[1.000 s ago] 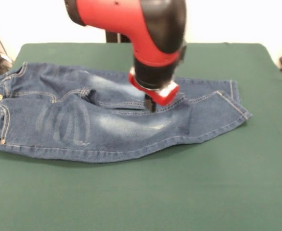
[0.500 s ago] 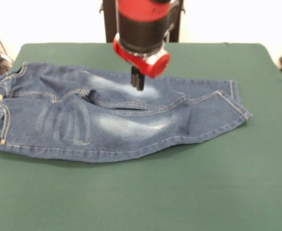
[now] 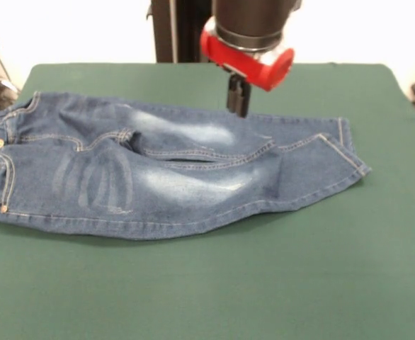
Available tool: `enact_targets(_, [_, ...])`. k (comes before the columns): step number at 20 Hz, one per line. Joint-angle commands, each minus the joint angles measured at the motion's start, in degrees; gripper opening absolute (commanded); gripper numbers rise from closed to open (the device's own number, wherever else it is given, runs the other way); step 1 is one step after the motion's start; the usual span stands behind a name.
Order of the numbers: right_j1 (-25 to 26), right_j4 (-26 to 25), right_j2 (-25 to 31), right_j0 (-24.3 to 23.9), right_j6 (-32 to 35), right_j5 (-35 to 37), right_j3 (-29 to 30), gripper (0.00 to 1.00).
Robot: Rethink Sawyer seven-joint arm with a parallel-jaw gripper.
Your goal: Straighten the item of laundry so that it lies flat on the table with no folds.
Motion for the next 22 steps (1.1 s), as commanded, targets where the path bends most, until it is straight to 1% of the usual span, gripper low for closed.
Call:
enact_targets(1, [4.3, 4.16, 2.84, 4.29, 16.46, -1.48, 6.86, 0.0])
enact_targets(3, [4.85, 4.41, 2.89, 4.38, 15.8, -3.4, 7.55, 0.0])
enact_targets(7, [6.12, 4.48, 5.05, 2.76, 11.39, -7.29, 9.32, 0.0])
enact_targets(12, [7.26, 3.91, 4.37, 4.33, 12.25, -8.88, 9.27, 0.0])
enact_targets(17, [9.47, 4.14, 6.64, 2.03, 9.23, -11.92, 9.93, 0.0])
enact_targets(19, [10.17, 3.77, 4.89, 3.92, 11.33, -11.81, 8.75, 0.0])
enact_targets(22, [10.08, 4.76, 2.81, 6.37, 15.07, -9.69, 7.72, 0.0])
